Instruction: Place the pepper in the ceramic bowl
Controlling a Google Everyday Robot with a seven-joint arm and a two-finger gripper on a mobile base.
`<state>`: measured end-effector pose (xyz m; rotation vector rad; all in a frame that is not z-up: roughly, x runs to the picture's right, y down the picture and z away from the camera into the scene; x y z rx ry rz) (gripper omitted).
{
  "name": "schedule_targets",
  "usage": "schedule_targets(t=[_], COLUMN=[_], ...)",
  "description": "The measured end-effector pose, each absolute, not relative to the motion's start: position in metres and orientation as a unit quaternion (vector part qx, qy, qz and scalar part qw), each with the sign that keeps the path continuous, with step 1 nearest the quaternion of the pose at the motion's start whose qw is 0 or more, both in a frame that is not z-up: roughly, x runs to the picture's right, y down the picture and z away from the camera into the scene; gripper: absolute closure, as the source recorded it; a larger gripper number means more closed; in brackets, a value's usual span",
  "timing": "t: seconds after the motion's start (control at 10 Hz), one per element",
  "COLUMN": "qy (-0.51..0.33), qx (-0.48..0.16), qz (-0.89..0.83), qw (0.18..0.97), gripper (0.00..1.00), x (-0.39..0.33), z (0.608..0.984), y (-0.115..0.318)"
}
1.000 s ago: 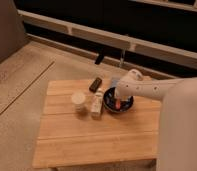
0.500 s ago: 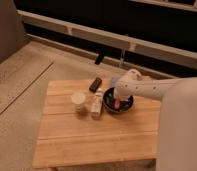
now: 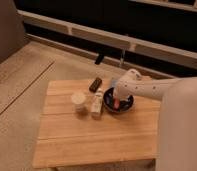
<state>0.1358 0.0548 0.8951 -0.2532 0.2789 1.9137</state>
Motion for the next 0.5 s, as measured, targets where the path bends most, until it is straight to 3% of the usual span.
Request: schedule_targets(t=[0.5], qy=[0.119], qx=[-0.107], qz=[0.812], qw=[0.561], gripper=[0.2], x=[0.137], z=[0.8956], y=[0.0558])
